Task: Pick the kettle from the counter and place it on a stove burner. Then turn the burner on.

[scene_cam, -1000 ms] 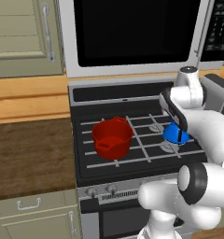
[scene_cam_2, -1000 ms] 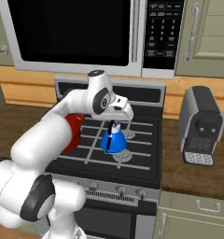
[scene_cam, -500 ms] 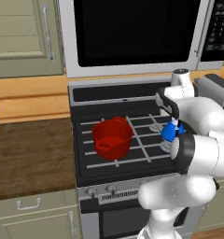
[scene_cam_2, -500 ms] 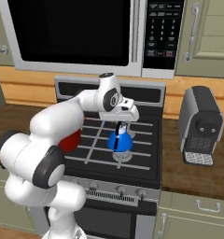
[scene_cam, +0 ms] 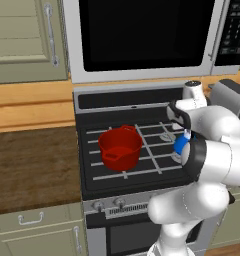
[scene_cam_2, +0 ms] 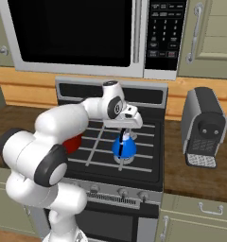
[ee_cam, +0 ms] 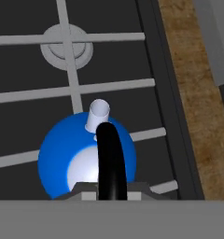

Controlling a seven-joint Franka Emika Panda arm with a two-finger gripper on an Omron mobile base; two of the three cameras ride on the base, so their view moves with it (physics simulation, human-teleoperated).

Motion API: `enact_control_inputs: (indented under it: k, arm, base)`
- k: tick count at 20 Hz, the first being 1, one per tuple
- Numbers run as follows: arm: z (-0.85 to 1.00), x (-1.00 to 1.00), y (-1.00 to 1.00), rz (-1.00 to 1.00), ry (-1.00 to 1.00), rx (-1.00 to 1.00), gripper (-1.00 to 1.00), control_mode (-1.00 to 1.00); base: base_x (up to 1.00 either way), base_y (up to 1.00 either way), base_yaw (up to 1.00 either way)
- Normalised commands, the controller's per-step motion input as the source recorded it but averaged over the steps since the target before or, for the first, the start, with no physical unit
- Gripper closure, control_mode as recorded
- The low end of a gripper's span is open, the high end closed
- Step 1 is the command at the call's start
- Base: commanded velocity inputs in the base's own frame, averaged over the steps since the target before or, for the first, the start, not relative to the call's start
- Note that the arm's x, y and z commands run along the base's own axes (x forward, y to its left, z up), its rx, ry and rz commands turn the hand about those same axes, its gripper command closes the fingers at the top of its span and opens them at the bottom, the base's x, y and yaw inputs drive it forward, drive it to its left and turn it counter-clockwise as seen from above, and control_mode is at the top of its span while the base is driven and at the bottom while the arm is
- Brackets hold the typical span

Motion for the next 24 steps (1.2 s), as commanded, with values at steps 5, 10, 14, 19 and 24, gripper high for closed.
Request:
enact_control_inputs:
  k: [5, 10, 14, 19, 24]
  arm:
    - [-0.34, 0.0, 0.0, 0.0, -0.03, -0.03, 1.0, -1.0]
    - [-0.21, 0.02, 0.0, 0.0, -0.07, -0.03, 1.0, -1.0]
    - [-0.17, 0.01, 0.0, 0.0, -0.1, -0.04, 1.0, -1.0]
    - [-0.07, 0.0, 0.0, 0.0, -0.06, -0.02, 1.0, -1.0]
    - [0.0, 0.0, 0.0, 0.0, 0.0, 0.0, -1.0, -1.0]
  base:
    - [0.0, 0.0, 0.0]
    - [0.0, 0.0, 0.0]
    - [0.0, 0.0, 0.0]
    - [0.0, 0.0, 0.0]
    - [0.0, 0.0, 0.0]
